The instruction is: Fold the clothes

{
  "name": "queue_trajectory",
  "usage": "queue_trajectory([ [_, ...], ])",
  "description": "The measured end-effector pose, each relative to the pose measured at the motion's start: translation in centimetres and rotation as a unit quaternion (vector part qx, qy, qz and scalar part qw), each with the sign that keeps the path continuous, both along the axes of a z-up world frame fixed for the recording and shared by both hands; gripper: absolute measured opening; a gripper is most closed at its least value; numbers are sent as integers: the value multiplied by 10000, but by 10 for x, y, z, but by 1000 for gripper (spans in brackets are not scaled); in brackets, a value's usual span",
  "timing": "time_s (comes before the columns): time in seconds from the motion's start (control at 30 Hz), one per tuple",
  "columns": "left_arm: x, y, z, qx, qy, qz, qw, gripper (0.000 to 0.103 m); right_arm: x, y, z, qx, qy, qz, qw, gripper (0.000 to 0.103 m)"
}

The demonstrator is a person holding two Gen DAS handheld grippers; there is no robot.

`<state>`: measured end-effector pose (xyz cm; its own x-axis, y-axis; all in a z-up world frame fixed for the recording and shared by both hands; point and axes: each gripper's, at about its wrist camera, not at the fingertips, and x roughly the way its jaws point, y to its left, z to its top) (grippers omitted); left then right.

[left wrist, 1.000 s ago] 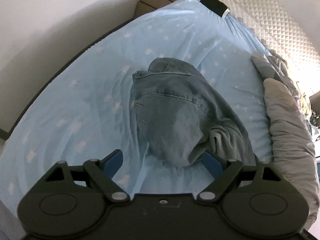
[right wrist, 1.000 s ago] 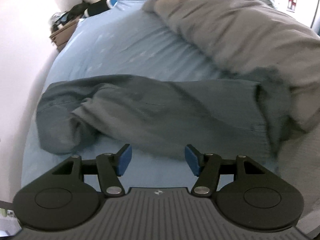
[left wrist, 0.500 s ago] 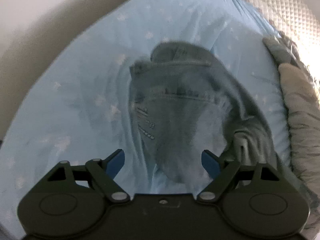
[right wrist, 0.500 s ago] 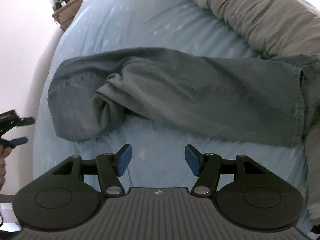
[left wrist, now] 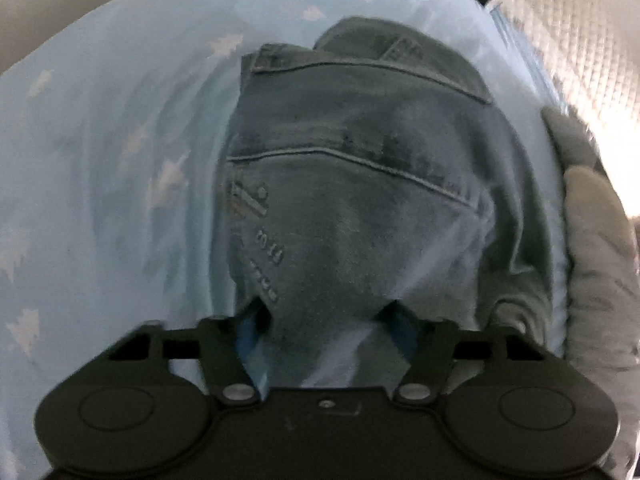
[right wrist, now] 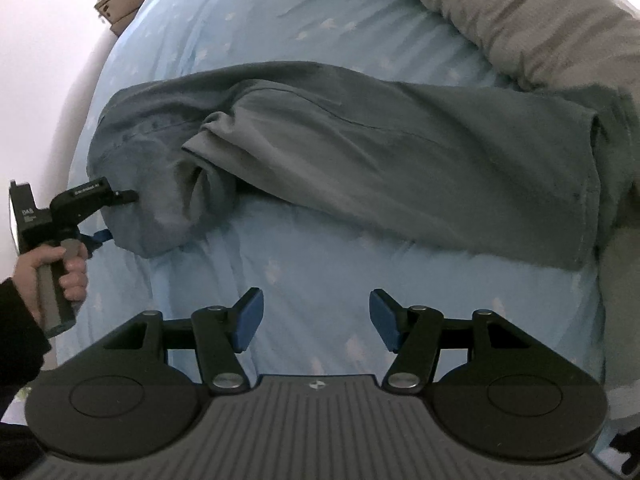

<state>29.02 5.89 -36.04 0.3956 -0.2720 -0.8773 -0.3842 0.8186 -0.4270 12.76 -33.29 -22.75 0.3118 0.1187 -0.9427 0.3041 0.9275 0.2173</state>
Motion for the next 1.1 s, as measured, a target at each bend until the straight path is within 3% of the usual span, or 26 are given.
queue_trajectory([
  [0.03, -1, -3, 4, 54, -62, -10, 10000, 31, -4, -3, 0, 22, -23, -58, 10000, 62],
  [0.13, -1, -18, 30, 353, -267, -173, 9989, 19, -15, -12, -1, 154, -113, -269, 9995, 62],
  [0.27, -6, -41, 76, 774, -817, -587, 9919, 14, -26, -22, -3, 377, -313, -504, 9975, 62],
  [0.4, -17, -82, 128, 1213, -1273, -1275, 9761, 6, -35, -31, -9, 648, -522, -663, 9943, 62],
  [0.5, -26, -116, 145, 1315, -1414, -1723, 9659, 5, -42, -39, -15, 799, -565, -767, 9922, 62],
  [0.63, -42, -172, 130, 1476, -1282, -2268, 9541, 6, -50, -51, -20, 849, -548, -913, 9907, 62],
  [0.77, -54, -183, 100, 1137, -946, -2037, 9678, 10, -56, -63, -14, 776, -532, -1017, 9904, 62],
  [0.87, -63, -172, 94, 869, -846, -1812, 9759, 25, -56, -67, -6, 691, -560, -980, 9912, 62],
  [0.93, -68, -155, 94, 493, -800, -1586, 9829, 42, -54, -68, -7, 642, -516, -925, 9923, 62],
  [1.1, -89, -98, 94, 49, -683, -758, 9948, 52, -45, -60, -12, 625, -363, -730, 9947, 62],
])
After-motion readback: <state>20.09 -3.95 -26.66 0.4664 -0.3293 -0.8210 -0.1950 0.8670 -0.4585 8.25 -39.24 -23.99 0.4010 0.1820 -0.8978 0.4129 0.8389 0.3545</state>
